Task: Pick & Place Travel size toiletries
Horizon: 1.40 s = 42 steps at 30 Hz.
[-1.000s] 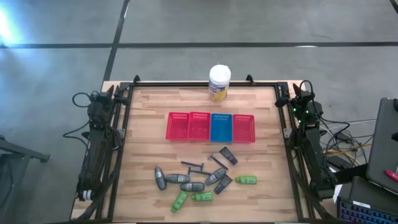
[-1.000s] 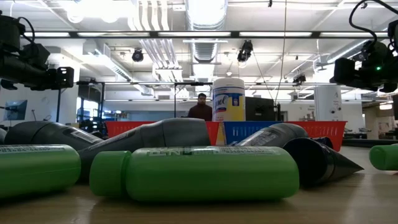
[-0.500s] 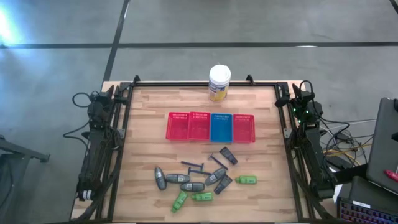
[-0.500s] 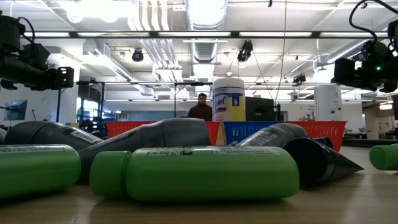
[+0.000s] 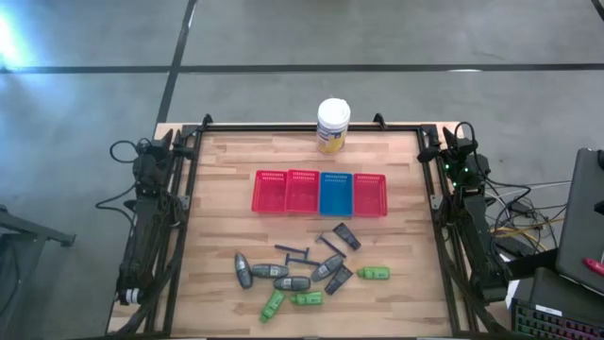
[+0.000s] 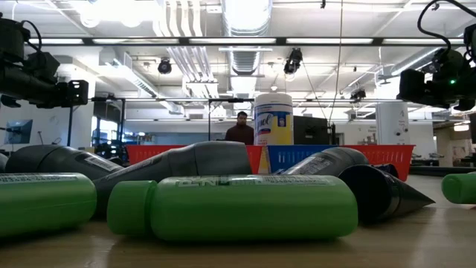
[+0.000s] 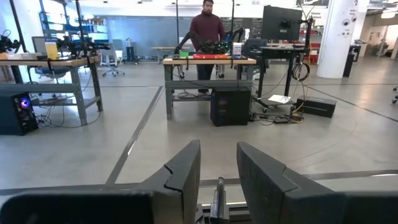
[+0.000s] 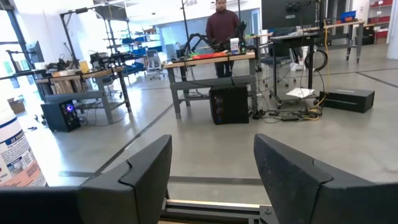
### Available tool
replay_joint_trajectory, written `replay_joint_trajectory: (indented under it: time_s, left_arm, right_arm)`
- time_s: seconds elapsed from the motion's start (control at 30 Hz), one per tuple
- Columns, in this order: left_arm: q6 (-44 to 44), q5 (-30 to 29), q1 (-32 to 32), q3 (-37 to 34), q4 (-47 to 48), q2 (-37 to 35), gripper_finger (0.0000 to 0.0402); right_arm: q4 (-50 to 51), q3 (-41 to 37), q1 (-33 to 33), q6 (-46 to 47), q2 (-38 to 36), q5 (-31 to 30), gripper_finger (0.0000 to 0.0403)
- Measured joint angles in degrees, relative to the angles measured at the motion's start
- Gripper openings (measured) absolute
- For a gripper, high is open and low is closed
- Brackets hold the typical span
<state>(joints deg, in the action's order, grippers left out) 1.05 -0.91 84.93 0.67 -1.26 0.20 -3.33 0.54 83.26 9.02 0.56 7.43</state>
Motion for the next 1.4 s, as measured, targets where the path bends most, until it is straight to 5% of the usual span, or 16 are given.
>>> replay_joint_trajectory:
  time_s: [1.4]
  left_arm:
    - [-0.01,0.0,-0.01,0.0,0.0,0.01,0.011]
  right_arm:
    - [0.0,0.02,0.0,0.0,-0.01,0.02,0.0337]
